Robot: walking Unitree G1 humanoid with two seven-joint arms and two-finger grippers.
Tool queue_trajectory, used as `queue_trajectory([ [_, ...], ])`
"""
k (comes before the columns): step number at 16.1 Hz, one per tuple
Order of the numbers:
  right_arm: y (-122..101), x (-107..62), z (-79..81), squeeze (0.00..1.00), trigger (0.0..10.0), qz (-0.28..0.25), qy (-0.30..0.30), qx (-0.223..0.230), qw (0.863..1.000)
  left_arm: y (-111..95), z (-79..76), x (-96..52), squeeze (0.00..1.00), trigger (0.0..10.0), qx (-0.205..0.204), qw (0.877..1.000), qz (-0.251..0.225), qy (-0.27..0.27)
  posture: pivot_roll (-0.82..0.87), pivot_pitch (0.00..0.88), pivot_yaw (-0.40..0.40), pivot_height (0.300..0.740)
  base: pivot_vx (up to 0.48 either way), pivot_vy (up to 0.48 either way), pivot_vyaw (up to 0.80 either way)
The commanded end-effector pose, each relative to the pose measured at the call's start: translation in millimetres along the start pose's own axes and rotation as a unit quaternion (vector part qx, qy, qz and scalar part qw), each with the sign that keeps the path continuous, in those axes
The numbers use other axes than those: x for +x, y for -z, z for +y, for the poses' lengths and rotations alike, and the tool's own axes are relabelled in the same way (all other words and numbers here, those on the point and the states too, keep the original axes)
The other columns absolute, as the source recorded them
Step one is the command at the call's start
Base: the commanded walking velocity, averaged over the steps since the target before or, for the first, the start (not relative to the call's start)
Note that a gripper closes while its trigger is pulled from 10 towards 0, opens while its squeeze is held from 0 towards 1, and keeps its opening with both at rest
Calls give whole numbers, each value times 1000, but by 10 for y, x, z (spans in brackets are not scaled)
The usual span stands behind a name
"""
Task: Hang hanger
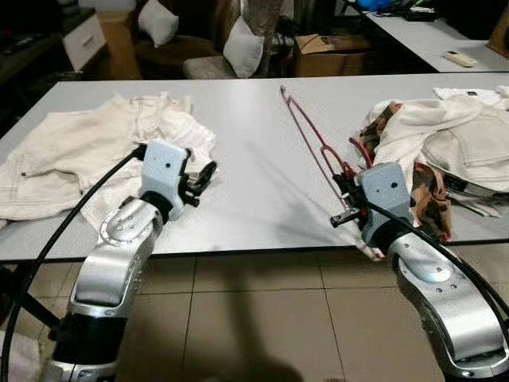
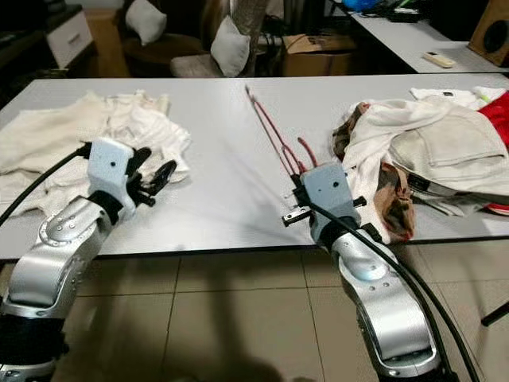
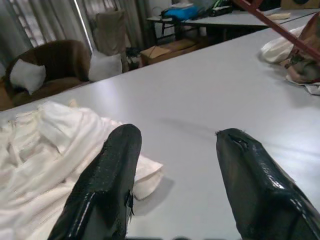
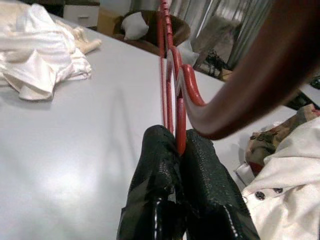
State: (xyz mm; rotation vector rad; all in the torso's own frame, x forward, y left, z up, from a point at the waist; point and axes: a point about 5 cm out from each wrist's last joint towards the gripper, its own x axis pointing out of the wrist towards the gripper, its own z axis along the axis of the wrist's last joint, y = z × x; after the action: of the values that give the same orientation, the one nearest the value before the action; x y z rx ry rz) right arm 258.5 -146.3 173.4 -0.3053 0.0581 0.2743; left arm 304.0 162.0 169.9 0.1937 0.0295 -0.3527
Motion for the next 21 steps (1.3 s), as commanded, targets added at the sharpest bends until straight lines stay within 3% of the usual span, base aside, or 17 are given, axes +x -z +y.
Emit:
queue_trajectory([
  [1,8,-20,-22,0,10000,0,11,11,1000,-31,-24,13,24,10000,6,1000,-7,6,-124,0,65,740,0,304,0],
  [2,34,-42,-13,0,10000,-3,20,66,998,-33,-17,18,24,10000,7,1000,-8,6,-124,0,66,740,0,307,0],
  [5,-36,-47,-15,0,10000,-26,22,82,996,-29,-6,30,27,10000,9,1000,-7,5,-125,0,68,740,0,309,0],
  [7,-151,-43,-109,0,10000,-44,31,-62,997,-41,-10,40,24,10000,9,1000,-10,8,-129,0,74,740,0,311,0],
  [10,-136,-69,-136,0,10000,-25,1,-65,998,-20,-21,42,24,10000,9,1000,-8,10,-135,0,73,740,0,306,0],
  [11,-98,-78,-115,0,10000,-21,4,-23,1000,-12,-25,43,24,10000,8,1000,-7,10,-135,0,72,740,0,307,0],
  [12,-9,-88,-67,0,10000,-12,20,57,998,9,-32,48,24,10000,8,1000,-5,11,-137,0,71,740,0,307,0],
  [13,61,-93,-40,0,10000,-9,37,102,994,28,-40,52,20,10000,6,1000,-3,11,-138,0,72,740,0,304,0],
  [17,201,-111,-26,0,10000,-4,61,193,979,60,-94,91,35,10000,20,1000,0,19,-140,0,76,740,0,-44,-394],
  [21,265,-133,-28,0,10000,1,69,211,975,94,-103,106,27,10000,16,1000,0,20,-144,0,77,740,0,-360,-600],
])
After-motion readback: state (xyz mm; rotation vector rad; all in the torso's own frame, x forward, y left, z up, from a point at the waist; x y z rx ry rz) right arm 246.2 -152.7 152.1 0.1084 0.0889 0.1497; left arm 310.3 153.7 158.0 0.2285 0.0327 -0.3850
